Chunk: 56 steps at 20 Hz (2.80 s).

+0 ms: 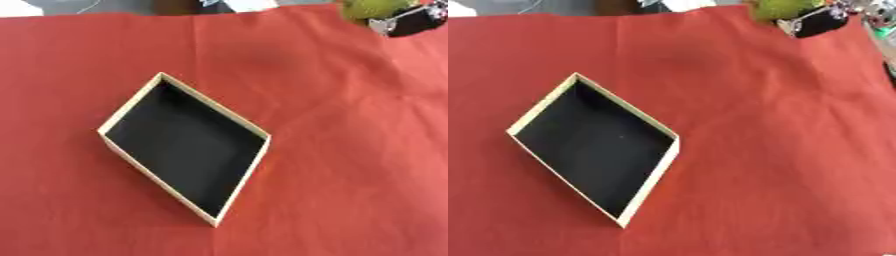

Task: Pick up objects on the table and place them in the box.

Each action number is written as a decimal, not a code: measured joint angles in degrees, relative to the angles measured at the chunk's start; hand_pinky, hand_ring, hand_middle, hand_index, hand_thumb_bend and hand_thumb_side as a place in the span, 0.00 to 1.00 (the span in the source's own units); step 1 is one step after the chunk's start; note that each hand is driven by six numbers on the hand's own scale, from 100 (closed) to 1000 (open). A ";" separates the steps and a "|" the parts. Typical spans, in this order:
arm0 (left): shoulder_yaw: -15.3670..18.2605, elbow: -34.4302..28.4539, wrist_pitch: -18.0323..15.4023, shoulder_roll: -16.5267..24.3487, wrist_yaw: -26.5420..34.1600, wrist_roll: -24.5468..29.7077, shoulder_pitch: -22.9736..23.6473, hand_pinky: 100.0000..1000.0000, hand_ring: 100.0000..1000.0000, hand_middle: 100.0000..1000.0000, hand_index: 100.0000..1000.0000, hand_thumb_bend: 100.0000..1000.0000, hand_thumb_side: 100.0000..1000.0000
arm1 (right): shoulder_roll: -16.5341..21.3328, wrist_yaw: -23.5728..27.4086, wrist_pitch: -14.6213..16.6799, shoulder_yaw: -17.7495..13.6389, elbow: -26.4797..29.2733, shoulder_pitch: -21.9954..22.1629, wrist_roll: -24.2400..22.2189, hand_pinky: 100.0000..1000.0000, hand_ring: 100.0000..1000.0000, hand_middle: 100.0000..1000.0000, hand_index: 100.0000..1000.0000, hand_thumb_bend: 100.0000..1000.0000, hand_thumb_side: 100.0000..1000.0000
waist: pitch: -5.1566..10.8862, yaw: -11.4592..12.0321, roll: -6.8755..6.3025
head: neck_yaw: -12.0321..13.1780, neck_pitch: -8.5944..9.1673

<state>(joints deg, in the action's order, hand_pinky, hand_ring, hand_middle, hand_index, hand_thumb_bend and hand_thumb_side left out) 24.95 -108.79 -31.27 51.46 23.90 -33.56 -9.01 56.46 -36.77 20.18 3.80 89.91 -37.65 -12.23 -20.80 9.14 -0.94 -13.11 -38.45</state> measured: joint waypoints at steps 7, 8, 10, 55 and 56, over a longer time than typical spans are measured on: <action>-1.09 -0.32 0.36 0.09 0.68 0.49 -2.16 0.55 0.59 0.61 0.68 0.06 0.65 | -2.36 3.24 1.98 5.04 10.58 -5.09 -2.99 0.74 0.52 0.38 0.50 0.00 0.02 | 0.49 2.30 0.91 | -1.27 -0.79; -1.11 -0.35 0.34 0.11 0.80 0.51 -2.17 0.55 0.59 0.61 0.68 0.06 0.65 | -3.24 3.85 2.81 6.40 12.10 -6.49 -3.83 0.74 0.52 0.38 0.50 0.00 0.02 | 0.50 2.14 0.80 | -1.21 -0.82; -1.11 -0.36 0.31 0.16 0.84 0.50 -2.16 0.54 0.59 0.61 0.68 0.06 0.65 | -5.31 4.22 4.40 9.26 15.05 -9.21 -5.59 0.71 0.51 0.34 0.50 0.00 0.01 | 0.51 1.79 0.55 | -0.88 -0.99; -1.84 -0.31 1.27 0.02 1.54 2.53 -2.07 0.54 0.58 0.61 0.68 0.06 0.66 | -23.82 -8.75 5.88 30.19 11.96 -9.24 -21.21 0.96 0.91 0.86 0.93 0.34 0.00 | 2.12 1.74 1.18 | 1.62 -2.08; -1.83 -0.31 1.28 0.02 1.54 2.53 -2.07 0.54 0.58 0.61 0.68 0.06 0.66 | -23.71 -9.21 6.46 29.83 12.36 -9.25 -21.75 0.96 0.91 0.86 0.94 0.35 0.00 | 2.12 1.70 1.21 | 1.64 -2.08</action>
<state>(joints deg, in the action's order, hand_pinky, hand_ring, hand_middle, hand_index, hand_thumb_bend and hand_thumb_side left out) 23.12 -109.10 -29.99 51.47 25.44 -31.03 -11.07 32.75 -45.99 26.64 33.63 102.27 -46.90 -33.98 -18.68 10.84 0.26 -11.47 -40.53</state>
